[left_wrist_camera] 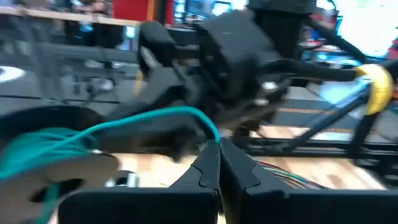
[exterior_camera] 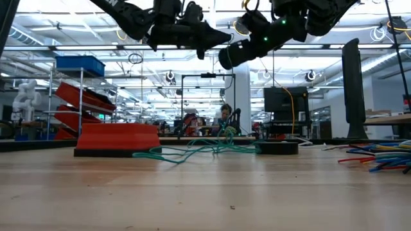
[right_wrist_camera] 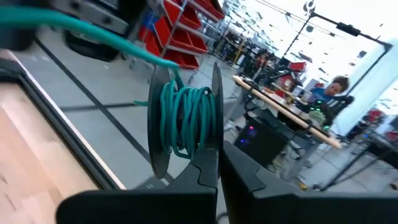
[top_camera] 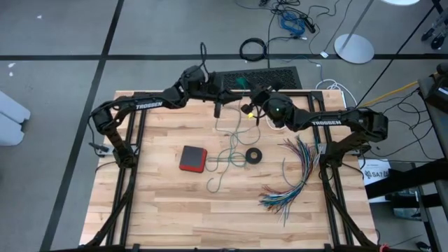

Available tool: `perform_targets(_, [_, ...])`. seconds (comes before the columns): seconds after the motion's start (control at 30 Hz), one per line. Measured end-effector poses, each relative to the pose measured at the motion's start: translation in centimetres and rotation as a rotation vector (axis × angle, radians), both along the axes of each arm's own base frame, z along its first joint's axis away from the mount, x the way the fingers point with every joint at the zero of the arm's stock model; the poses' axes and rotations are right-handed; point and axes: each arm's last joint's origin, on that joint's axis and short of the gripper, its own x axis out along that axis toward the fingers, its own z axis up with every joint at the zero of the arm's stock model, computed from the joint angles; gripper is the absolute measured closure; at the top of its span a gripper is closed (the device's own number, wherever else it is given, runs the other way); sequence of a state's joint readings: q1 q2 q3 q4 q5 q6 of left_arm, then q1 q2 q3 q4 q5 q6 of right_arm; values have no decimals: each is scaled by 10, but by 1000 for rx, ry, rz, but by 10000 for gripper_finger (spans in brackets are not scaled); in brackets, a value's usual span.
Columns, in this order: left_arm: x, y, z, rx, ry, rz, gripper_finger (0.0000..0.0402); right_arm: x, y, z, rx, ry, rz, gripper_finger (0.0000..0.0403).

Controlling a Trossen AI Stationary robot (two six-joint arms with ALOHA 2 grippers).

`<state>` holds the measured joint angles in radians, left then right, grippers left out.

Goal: Coiling cords
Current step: Coil the green wire cable on the spool

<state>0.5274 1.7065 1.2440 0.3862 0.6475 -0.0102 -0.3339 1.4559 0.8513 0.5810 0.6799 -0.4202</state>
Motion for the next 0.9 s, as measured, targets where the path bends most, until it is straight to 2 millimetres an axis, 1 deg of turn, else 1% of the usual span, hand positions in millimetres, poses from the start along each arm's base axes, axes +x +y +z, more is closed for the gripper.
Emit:
perform_targets(0.13, [1, 2, -2, 23, 7, 49, 402, 1, 1, 4, 8, -79, 41, 403])
perform_targets(0.33, [9, 7, -23, -14, 74, 52, 402, 3, 3, 11, 14, -188, 121, 403])
perform_targets(0.53, [14, 10, -37, -15, 109, 60, 402, 4, 6, 13, 21, -234, 152, 403])
perform_targets(0.7, [14, 17, -43, -6, 119, 94, 402, 5, 14, 19, 6, -278, 186, 403])
perform_targets(0.8, [11, 22, -42, 10, 116, 108, 402, 3, 19, 23, 1, -277, 210, 403])
perform_targets(0.9, [6, 28, -41, 8, 121, 126, 402, 0, 23, 24, 8, -202, 218, 403])
